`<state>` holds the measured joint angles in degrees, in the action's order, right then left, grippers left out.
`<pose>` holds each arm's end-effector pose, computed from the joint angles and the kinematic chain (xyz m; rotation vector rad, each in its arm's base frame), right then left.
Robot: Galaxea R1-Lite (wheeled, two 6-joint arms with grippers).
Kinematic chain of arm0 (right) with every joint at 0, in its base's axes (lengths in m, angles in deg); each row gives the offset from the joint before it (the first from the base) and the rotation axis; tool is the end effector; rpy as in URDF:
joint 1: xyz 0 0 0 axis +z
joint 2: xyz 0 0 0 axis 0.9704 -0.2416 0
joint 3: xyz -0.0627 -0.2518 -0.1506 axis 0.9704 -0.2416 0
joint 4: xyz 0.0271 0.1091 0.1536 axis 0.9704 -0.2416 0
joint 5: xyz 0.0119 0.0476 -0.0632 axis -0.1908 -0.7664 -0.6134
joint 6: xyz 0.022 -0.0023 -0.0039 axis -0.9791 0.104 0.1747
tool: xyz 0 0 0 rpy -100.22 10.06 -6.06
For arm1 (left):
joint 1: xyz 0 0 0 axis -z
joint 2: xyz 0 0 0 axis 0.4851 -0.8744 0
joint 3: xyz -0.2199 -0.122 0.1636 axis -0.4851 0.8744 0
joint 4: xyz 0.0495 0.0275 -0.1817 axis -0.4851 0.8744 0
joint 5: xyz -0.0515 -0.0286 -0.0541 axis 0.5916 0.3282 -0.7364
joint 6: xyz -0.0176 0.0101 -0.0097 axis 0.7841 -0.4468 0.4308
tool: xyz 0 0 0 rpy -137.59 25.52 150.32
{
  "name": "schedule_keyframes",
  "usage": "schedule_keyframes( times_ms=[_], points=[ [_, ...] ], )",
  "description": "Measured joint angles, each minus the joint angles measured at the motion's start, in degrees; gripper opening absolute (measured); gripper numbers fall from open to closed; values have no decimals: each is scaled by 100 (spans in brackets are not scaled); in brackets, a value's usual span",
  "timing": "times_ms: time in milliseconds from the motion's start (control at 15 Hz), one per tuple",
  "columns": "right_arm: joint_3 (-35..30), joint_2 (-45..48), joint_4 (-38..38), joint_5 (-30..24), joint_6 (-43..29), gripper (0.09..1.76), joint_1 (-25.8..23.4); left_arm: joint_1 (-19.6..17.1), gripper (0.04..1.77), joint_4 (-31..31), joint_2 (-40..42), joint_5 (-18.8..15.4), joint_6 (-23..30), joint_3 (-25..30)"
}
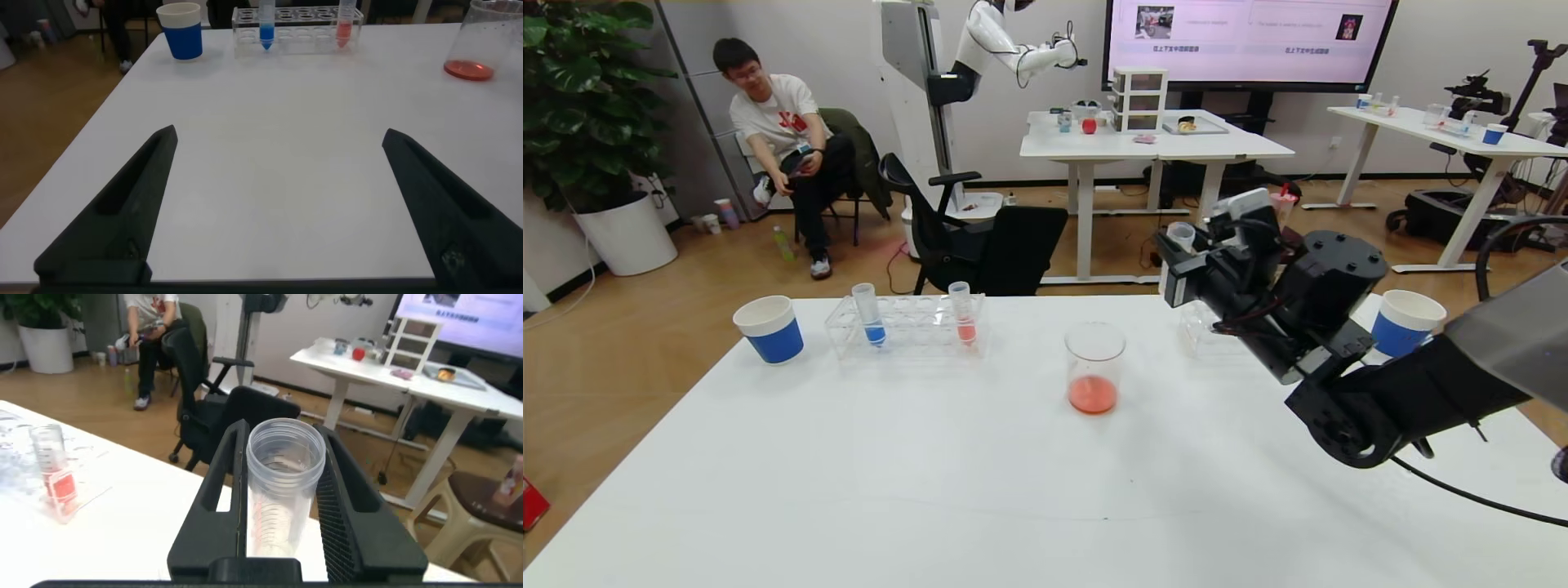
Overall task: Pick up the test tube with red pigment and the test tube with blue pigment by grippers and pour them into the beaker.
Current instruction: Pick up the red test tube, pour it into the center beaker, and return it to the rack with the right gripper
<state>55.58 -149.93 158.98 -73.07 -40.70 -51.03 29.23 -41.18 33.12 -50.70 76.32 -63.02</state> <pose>0.3575 0.1649 0.1587 -0.0835 -0.2367 0.3465 -0.0229 0.0000 0.0752 0.0245 0.0018 -0.0080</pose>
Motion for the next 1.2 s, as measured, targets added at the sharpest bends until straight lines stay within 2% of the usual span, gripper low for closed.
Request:
schedule_keyframes(
  times_ms=[333, 533, 933, 1200],
  points=[
    [-424, 401, 15, -2, -91, 51, -208, 0, 175, 0, 0, 2, 2, 0],
    [-435, 644, -494, 6, -78, 51, -529, 0, 175, -2, 0, 0, -2, 0],
    [405, 1140, -1919, -519, -118, 51, -2015, 0, 175, 0, 0, 0, 0, 0],
    [866, 1162, -2415, -853, -358, 51, -3070, 0, 175, 0, 0, 0, 0, 0]
  ],
)
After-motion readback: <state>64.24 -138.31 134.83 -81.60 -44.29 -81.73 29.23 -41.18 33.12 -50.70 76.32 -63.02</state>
